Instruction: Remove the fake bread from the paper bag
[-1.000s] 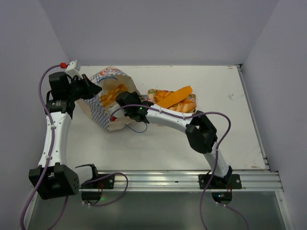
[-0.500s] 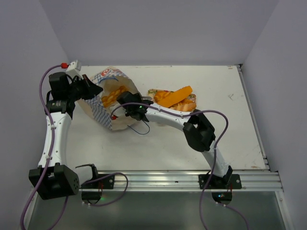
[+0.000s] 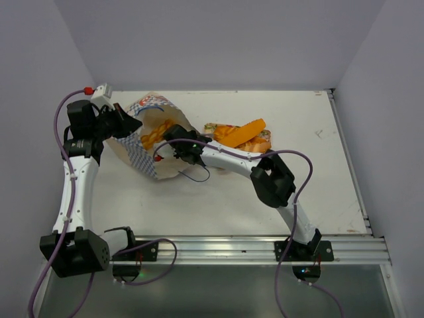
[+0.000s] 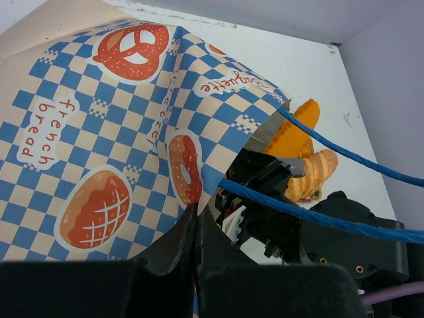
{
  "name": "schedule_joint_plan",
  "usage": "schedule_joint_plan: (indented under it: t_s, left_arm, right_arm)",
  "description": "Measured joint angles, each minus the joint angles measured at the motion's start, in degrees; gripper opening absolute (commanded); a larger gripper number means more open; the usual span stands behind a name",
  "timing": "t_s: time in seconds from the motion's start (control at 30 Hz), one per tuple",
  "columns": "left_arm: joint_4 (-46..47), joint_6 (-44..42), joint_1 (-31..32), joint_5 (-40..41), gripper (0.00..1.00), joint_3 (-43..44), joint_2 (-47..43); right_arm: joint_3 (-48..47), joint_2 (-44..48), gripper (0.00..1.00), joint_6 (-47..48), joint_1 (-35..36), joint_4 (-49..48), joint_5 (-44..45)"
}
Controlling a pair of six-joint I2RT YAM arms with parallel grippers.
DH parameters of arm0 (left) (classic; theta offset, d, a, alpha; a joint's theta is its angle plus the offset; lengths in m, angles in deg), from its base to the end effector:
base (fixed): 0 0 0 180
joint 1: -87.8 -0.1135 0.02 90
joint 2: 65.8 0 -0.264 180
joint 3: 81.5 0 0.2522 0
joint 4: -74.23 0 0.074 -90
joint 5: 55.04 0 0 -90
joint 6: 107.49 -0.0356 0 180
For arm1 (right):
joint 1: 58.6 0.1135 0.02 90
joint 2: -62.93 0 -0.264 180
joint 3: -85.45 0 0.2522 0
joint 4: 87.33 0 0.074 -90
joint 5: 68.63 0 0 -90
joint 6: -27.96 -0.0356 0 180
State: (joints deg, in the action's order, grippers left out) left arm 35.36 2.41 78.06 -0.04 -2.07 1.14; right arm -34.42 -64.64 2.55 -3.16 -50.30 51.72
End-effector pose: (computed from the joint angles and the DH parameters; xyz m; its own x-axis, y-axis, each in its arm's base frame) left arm 0.2550 0.0231 0.3651 -0.5370 -0.3751 -0.7556 0.1968 0.8153 -0.5446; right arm 0.3015 0.4059 0.2153 0.2867 -0.9579 0.0164 -0.5782 -0.1866 -0.7943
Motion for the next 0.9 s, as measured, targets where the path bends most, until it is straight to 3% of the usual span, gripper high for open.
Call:
schedule_joint_plan:
  t_s: [0.4,0.9]
  left_arm:
    - [0.17,0.00,0.00,-0.37,0.00,-0.87,-0.22]
    - [1.25,0.02,0.00,-0.39,0.00,-2.51,-0.55]
  right_arm:
    - [0.00,0.11,0.02,-3.45,0.00,1.36,-0.98]
    - [2.38,8.55,0.00,-9.49,0.48,7.82,-3.17]
